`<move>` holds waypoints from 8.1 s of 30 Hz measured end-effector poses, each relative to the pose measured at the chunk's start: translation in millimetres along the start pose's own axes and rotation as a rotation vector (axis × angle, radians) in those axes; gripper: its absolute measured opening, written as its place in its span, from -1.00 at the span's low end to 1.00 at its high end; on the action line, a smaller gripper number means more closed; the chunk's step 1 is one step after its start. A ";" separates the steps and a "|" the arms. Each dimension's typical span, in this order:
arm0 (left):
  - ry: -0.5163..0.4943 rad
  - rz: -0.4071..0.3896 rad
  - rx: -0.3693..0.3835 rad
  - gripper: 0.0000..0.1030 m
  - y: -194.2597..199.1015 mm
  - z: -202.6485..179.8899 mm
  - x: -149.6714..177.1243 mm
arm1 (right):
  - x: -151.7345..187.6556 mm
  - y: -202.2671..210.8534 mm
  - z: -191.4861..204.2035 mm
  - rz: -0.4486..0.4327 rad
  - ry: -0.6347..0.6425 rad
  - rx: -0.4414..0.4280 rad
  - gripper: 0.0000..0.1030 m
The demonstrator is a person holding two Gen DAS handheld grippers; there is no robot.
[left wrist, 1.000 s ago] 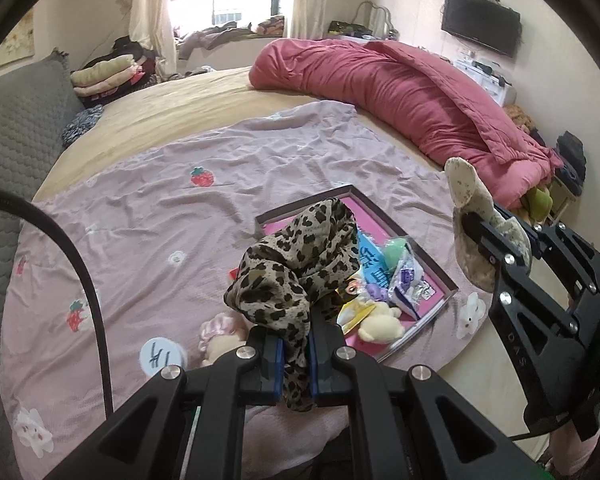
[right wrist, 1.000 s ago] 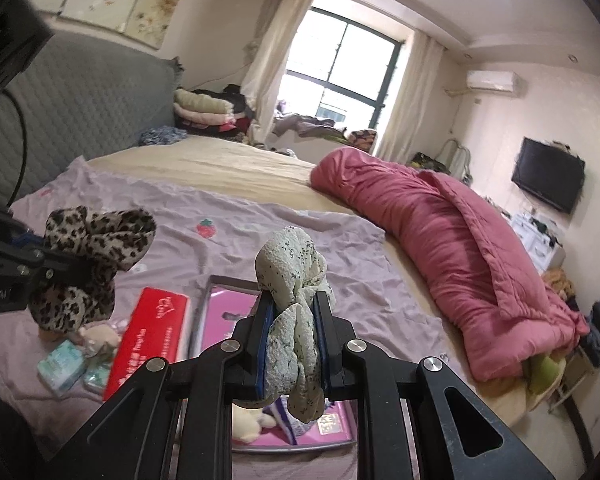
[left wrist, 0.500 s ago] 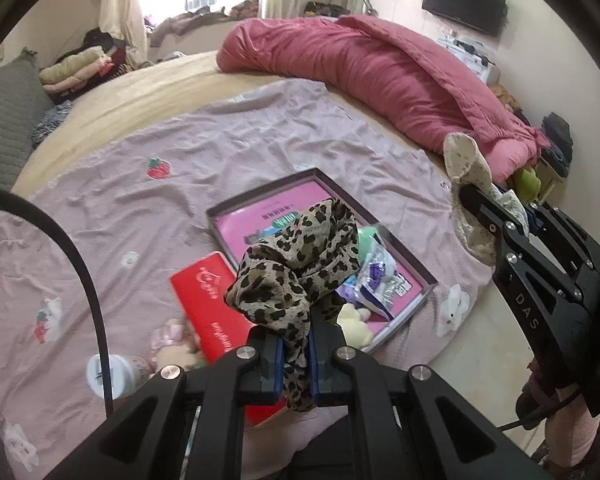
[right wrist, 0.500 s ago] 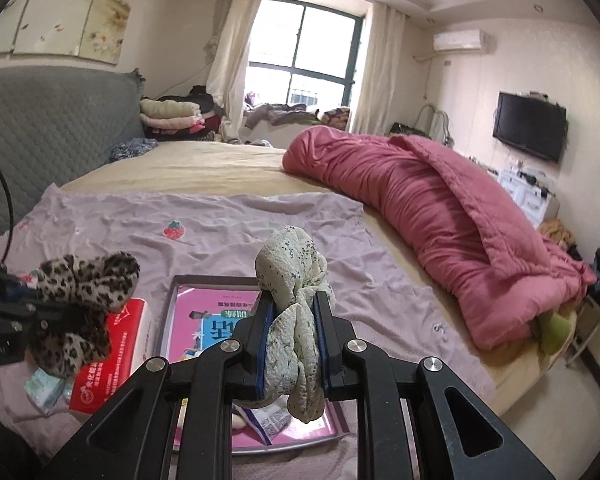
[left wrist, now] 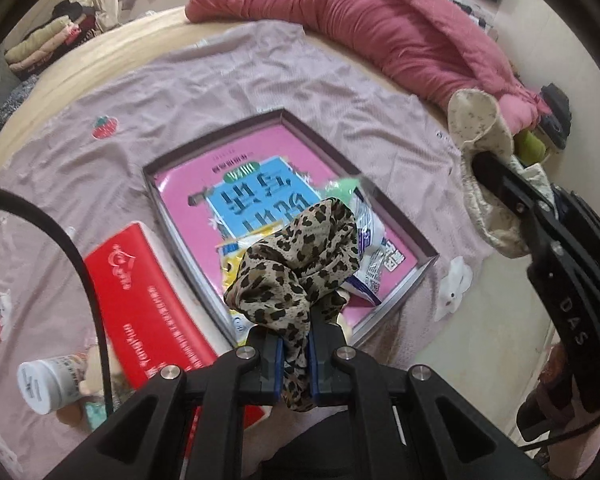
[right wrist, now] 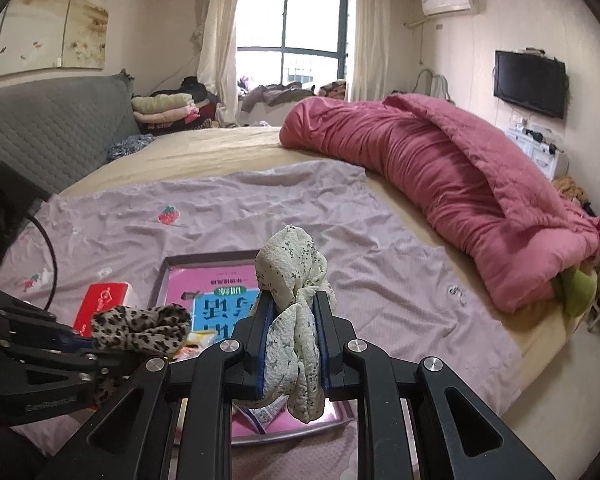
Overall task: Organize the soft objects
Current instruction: 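Carry the leopard scrunchie with the left tool while the right tool carries the floral scrunchie to the tray, then release the floral scrunchie into the tray with the right tool while the left tool lowers the leopard scrunchie, then open the left tool to release the leopard scrunchie and withdraw both tools, then move both tools toward the green tissue pack and the bunny plush, then grasp the green 'Flower' tissue pack with the left tool while the right tool grasps the bunny plush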
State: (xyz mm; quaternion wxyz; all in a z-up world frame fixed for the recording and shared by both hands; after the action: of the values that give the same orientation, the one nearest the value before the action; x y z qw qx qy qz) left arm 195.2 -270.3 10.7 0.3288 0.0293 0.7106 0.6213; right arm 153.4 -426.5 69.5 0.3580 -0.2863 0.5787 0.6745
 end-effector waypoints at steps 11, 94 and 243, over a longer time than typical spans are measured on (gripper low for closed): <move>-0.003 0.080 0.011 -0.82 -43.4 -2.8 -1.9 | 21.5 -46.4 -12.9 0.097 -0.037 -0.001 -0.62; -0.049 0.022 -0.003 0.07 -31.8 -5.6 -14.4 | 35.4 -27.2 -34.1 0.068 -0.129 0.023 0.43; 0.540 -0.021 0.115 -0.09 17.7 194.9 252.2 | 178.1 -99.3 319.7 0.321 1.026 -0.202 -0.13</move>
State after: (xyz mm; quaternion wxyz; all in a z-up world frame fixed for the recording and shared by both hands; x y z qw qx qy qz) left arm 89.6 15.6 -84.2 0.1314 -0.1261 0.8070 0.5618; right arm 140.1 -77.1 -77.1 -0.1069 -0.5197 0.6480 0.5465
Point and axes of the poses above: each gripper's, at about its wrist camera, not at the fingertips, and y roughly against the way its jaws point, z to its left, x to its underside, the point moved 1 cm from there along -y, roughly the way its jaws point, and after that the axes turned 15 degrees about -y, right-handed, at the moved point
